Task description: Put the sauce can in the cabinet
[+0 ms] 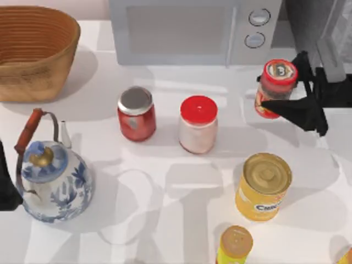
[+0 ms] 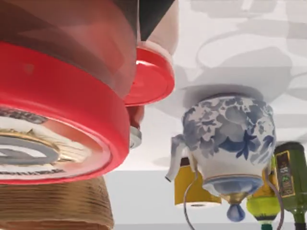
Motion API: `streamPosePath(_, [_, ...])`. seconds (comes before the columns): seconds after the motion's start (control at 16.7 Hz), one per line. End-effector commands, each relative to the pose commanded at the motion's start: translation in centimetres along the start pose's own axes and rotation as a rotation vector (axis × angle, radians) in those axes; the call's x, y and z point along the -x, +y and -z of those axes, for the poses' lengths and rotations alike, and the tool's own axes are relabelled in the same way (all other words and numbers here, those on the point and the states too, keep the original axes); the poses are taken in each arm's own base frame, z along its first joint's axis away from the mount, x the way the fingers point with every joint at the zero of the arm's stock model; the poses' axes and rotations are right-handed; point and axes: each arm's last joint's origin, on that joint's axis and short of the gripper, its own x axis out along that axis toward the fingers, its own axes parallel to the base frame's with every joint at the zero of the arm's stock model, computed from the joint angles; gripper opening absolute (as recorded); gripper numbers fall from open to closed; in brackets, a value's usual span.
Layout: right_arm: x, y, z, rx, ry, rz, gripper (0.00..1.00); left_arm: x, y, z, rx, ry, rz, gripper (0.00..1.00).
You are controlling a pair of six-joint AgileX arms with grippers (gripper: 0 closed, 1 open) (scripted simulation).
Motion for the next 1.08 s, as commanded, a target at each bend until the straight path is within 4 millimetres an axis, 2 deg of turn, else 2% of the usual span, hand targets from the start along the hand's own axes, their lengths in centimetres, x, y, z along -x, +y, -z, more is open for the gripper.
streamPosePath(0.6, [0.0, 0.8, -6.5, 0.003, 0.001, -0.004, 0.0, 0.0, 0.0, 0.0, 0.0, 0.0, 0.0, 1.0])
streamPosePath(1.08, [0.0, 0.8, -7.2, 0.011, -0.002, 0.003, 0.0, 0.0, 0.0, 0.0, 0.0, 0.0, 0.0, 1.0])
